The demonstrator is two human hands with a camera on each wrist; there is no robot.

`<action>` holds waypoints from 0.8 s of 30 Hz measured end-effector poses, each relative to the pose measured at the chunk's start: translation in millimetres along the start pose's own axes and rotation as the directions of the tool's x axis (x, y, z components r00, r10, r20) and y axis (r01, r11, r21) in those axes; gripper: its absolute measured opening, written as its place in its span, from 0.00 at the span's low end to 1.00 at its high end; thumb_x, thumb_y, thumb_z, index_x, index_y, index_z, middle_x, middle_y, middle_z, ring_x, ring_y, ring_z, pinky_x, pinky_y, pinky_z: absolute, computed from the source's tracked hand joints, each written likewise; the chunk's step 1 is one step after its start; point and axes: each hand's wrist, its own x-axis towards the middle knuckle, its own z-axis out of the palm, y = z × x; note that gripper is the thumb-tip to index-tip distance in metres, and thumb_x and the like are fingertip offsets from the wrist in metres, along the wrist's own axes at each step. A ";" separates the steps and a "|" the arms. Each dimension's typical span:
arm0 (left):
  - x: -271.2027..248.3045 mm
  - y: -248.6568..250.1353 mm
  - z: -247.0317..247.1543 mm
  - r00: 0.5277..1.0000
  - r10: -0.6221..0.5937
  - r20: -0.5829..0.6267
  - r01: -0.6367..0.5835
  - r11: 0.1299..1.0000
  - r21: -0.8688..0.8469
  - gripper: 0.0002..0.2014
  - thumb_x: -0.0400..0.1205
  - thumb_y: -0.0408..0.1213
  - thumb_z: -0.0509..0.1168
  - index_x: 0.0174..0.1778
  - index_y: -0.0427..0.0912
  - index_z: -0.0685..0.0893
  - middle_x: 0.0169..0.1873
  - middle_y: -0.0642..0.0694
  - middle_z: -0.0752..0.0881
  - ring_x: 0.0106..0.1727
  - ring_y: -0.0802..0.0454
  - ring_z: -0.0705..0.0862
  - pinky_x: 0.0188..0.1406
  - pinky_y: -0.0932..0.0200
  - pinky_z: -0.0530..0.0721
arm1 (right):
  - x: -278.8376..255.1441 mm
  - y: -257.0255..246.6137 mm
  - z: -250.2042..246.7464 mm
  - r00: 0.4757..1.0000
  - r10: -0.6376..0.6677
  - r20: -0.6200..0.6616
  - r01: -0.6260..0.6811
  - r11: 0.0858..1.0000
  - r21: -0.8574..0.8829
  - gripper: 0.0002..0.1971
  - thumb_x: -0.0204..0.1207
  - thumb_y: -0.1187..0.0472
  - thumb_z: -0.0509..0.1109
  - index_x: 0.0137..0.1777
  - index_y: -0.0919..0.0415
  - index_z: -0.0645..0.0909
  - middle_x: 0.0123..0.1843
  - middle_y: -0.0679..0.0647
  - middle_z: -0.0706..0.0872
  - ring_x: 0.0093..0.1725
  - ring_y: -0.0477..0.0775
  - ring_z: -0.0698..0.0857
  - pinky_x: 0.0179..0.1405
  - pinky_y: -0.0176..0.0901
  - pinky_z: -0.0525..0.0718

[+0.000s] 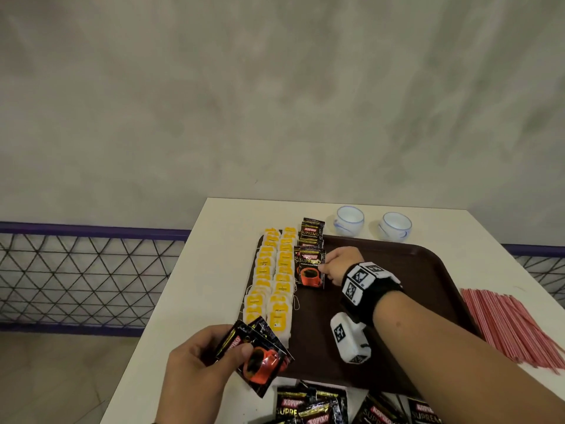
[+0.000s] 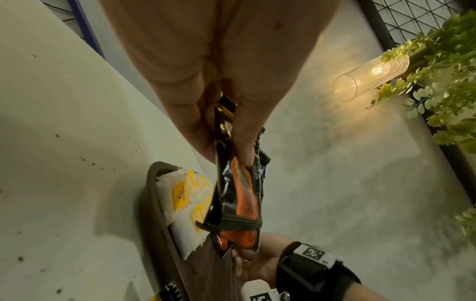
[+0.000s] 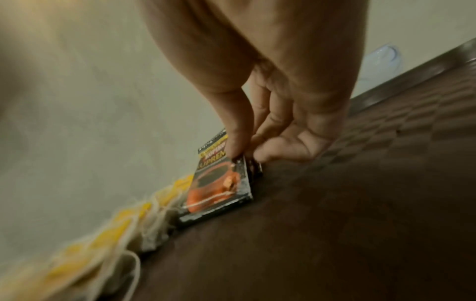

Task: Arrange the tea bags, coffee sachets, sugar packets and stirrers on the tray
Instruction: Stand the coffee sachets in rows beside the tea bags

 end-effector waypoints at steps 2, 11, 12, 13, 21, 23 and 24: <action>0.0 0.6 -1.0 1.000 0.004 0.004 -0.004 1.000 0.007 0.10 0.67 0.17 0.74 0.36 0.36 0.89 0.29 0.43 0.90 0.26 0.61 0.85 0.28 0.74 0.82 | 4.3 1.9 2.7 0.999 -0.012 0.043 0.016 0.995 -0.103 0.13 0.70 0.63 0.77 0.31 0.51 0.77 0.42 0.55 0.85 0.44 0.55 0.84 0.55 0.51 0.88; 1.8 -3.0 4.8 0.999 0.015 0.029 -0.016 0.999 0.034 0.11 0.69 0.19 0.74 0.36 0.41 0.90 0.31 0.44 0.91 0.31 0.57 0.87 0.34 0.65 0.84 | -5.2 0.0 11.7 0.995 -0.068 -0.073 0.061 0.993 -0.104 0.14 0.70 0.58 0.79 0.35 0.55 0.75 0.48 0.61 0.90 0.49 0.62 0.89 0.54 0.56 0.88; 2.3 -2.6 5.4 0.999 0.020 0.035 -0.022 0.999 0.049 0.11 0.69 0.20 0.74 0.36 0.42 0.90 0.32 0.44 0.91 0.32 0.56 0.88 0.36 0.62 0.84 | -11.3 -1.4 8.1 0.990 -0.110 -0.083 0.101 0.988 -0.116 0.13 0.70 0.56 0.79 0.37 0.54 0.75 0.49 0.60 0.89 0.49 0.61 0.89 0.54 0.56 0.88; 2.8 -1.7 5.9 0.999 0.026 0.040 -0.029 0.998 0.060 0.11 0.70 0.21 0.73 0.37 0.43 0.90 0.33 0.44 0.91 0.33 0.56 0.88 0.38 0.59 0.83 | -21.0 -3.6 4.3 0.985 -0.161 -0.066 0.153 0.983 -0.105 0.11 0.71 0.55 0.77 0.41 0.53 0.76 0.50 0.59 0.88 0.48 0.60 0.88 0.53 0.55 0.88; 3.5 5.7 20.2 0.993 0.022 0.116 -0.024 1.000 0.012 0.10 0.71 0.22 0.73 0.36 0.43 0.92 0.34 0.40 0.91 0.37 0.46 0.90 0.36 0.54 0.88 | -129.0 26.8 -5.9 0.620 -0.405 0.672 0.444 0.887 0.125 0.23 0.73 0.44 0.72 0.55 0.64 0.83 0.48 0.61 0.89 0.48 0.63 0.88 0.55 0.58 0.84; 0.4 6.6 24.2 0.990 0.001 0.144 -0.002 1.000 0.003 0.11 0.71 0.21 0.73 0.34 0.44 0.92 0.32 0.39 0.91 0.36 0.44 0.90 0.35 0.51 0.89 | -127.0 40.0 -6.0 0.662 -0.419 0.621 0.458 0.883 0.107 0.28 0.71 0.43 0.72 0.50 0.73 0.79 0.47 0.77 0.83 0.46 0.79 0.83 0.52 0.66 0.83; -0.7 6.3 24.8 0.990 -0.004 0.142 0.005 1.000 -0.003 0.12 0.70 0.20 0.73 0.33 0.43 0.92 0.31 0.39 0.90 0.34 0.46 0.90 0.33 0.54 0.89 | -125.9 42.0 -8.9 0.689 -0.427 0.585 0.448 0.886 0.120 0.25 0.71 0.45 0.71 0.48 0.73 0.80 0.46 0.78 0.84 0.45 0.80 0.83 0.50 0.66 0.83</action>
